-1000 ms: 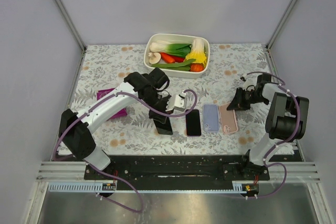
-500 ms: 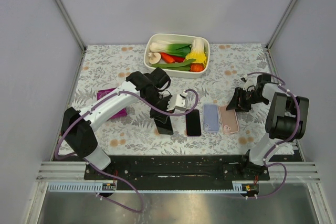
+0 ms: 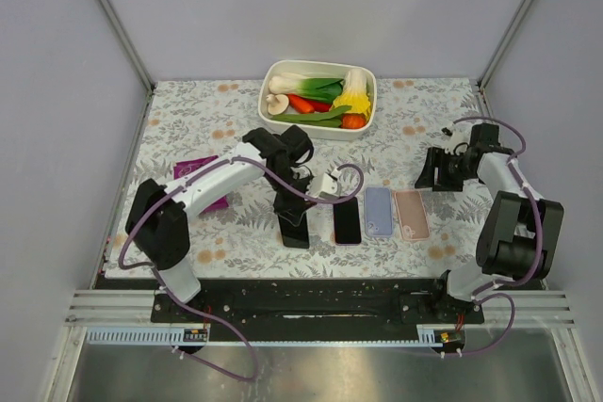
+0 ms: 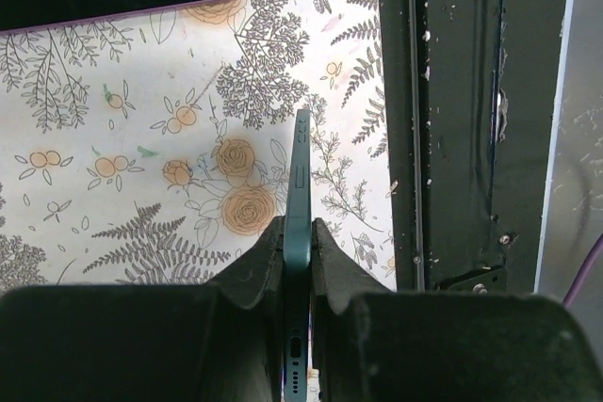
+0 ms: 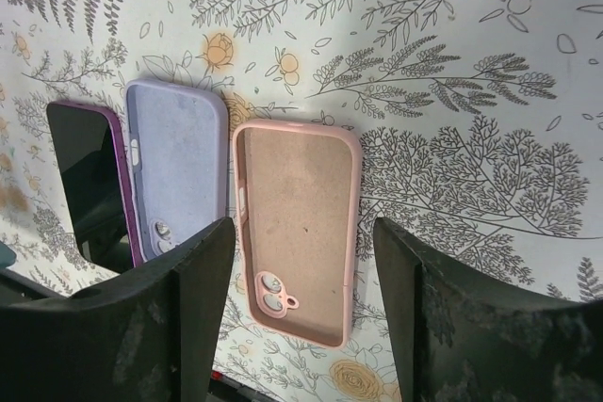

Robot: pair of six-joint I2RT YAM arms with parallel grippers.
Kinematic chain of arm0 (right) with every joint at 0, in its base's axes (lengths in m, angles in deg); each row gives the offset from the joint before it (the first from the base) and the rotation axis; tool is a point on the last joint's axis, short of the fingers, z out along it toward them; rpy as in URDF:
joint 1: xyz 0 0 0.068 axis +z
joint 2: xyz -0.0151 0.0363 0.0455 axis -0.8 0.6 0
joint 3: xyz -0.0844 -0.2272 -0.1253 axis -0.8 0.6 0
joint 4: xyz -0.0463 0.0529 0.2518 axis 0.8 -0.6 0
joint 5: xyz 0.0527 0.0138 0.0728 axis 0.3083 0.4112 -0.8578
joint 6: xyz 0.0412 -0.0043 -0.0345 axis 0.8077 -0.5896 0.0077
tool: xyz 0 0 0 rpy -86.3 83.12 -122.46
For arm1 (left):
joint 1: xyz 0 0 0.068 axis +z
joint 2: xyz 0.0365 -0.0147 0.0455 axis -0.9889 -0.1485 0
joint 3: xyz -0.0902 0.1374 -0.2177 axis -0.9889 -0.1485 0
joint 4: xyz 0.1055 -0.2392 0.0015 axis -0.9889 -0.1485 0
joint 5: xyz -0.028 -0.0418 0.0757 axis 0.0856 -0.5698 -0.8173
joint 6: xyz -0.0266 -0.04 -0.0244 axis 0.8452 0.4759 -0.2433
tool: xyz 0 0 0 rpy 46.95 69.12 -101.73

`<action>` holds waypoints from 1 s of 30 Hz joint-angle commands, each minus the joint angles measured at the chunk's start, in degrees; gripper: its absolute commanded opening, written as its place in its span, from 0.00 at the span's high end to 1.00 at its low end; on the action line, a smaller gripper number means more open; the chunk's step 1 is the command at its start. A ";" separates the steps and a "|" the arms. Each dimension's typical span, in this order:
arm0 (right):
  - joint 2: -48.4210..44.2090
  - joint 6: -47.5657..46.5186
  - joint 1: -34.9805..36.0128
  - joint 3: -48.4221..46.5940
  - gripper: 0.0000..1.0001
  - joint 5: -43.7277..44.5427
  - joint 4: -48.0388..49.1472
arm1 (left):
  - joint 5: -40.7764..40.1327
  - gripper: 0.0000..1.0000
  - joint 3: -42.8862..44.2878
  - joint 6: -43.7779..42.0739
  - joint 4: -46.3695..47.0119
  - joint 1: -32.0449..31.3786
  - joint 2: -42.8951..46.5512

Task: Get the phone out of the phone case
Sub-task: Place the phone case at the center of the board.

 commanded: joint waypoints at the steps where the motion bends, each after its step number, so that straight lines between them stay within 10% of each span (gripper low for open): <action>1: -4.28 -1.16 -0.28 -0.63 0.30 2.01 1.33 | 4.91 1.00 4.95 -1.00 -0.39 0.22 -1.57; 30: -12.28 -0.46 -0.28 1.31 0.25 -2.82 0.10 | 9.31 0.89 17.17 5.33 -1.18 0.75 -22.41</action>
